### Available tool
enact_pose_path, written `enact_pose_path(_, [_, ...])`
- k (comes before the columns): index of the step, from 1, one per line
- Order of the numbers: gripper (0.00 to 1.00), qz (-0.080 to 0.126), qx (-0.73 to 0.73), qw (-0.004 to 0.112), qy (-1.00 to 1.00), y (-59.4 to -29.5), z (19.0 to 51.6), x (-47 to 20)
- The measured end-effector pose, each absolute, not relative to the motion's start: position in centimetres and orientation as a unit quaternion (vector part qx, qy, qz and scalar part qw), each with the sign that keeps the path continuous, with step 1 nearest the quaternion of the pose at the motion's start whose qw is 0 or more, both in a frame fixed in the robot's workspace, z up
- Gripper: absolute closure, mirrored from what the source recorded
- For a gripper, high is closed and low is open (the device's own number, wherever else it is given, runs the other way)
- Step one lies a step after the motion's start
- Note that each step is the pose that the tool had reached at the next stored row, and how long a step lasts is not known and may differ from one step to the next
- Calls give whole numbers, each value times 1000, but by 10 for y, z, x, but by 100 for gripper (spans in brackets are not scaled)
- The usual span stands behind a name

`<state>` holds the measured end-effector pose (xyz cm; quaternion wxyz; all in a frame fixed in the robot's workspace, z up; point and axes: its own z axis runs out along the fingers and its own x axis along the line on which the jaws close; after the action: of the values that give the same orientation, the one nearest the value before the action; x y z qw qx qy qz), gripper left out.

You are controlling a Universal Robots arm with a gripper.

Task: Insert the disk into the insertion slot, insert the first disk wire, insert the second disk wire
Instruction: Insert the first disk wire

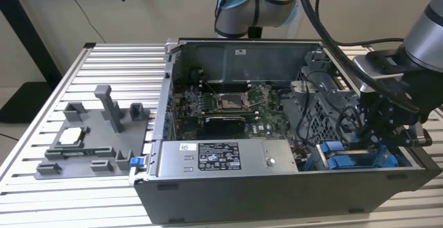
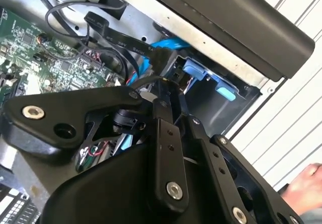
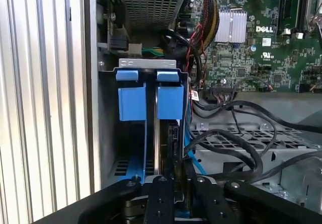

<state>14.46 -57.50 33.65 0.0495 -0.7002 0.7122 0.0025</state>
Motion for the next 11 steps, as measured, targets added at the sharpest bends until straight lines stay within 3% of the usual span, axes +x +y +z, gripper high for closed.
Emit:
enact_pose_path(7, [100, 2, -692, 49, 720, -575, 331, 145])
enact_pose_path(8, [0, 2, -692, 50, 720, -575, 330, 145])
enact_pose_path(11, [0, 3, -692, 51, 720, -575, 335, 144])
